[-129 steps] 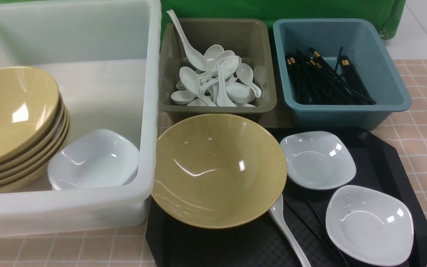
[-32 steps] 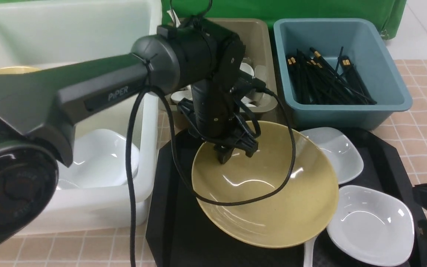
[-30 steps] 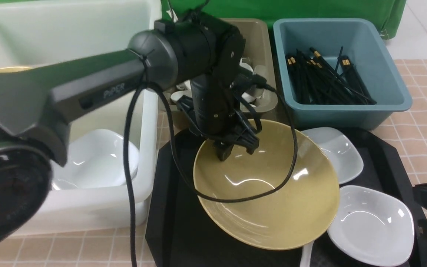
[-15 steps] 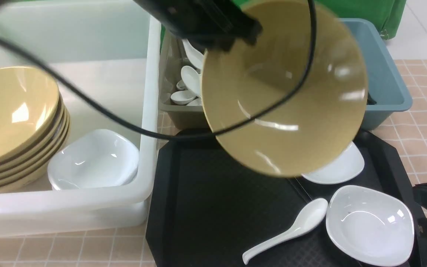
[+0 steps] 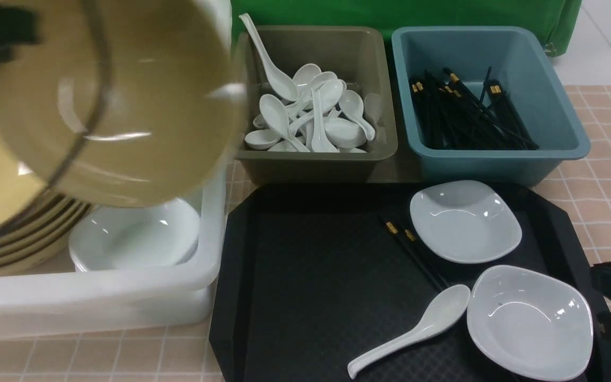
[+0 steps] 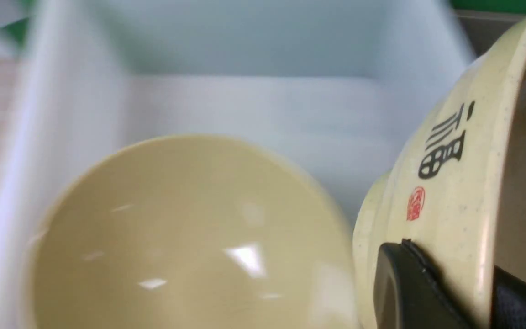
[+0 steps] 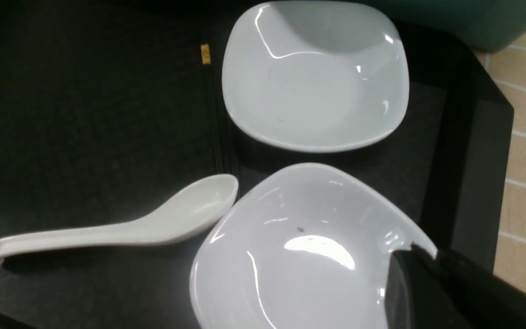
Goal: On brown table put chopsticks spoon bowls plates into blue grey white boxes.
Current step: 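Place the tan bowl onto the bowl stack in the left bin with the left gripper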
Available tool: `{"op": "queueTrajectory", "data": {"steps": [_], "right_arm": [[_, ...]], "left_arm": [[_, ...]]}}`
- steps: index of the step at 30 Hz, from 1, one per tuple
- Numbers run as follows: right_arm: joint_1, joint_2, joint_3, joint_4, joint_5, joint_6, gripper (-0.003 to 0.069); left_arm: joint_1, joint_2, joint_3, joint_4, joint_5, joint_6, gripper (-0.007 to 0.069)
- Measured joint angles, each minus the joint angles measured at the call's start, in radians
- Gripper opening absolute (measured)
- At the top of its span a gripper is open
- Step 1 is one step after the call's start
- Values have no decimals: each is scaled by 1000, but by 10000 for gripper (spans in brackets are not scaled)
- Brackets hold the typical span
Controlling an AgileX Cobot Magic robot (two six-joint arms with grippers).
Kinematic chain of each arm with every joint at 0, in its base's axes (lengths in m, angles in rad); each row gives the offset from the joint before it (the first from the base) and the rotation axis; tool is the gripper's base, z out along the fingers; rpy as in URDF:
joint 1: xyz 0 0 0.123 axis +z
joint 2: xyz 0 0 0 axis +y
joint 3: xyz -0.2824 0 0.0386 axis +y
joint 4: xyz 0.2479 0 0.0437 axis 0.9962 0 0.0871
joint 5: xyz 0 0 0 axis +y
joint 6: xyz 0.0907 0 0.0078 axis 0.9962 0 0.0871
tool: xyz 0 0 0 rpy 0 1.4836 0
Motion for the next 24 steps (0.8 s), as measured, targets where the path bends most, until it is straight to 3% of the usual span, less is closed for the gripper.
{"op": "queueTrajectory", "data": {"steps": [3, 8, 13, 17, 24], "right_arm": [[0, 0, 0, 0, 0, 0, 99], [0, 0, 1, 0, 0, 0, 99], [0, 0, 25, 0, -27, 0, 99], [0, 0, 36, 0, -43, 0, 99], [0, 0, 36, 0, -54, 26, 99]], "left_arm": [[177, 11, 54, -72, -74, 7, 9], [352, 97, 72, -177, -133, 13, 9], [450, 179, 77, -186, -149, 13, 11], [464, 221, 80, -186, -143, 28, 44], [464, 228, 80, -192, -94, 66, 401]]}}
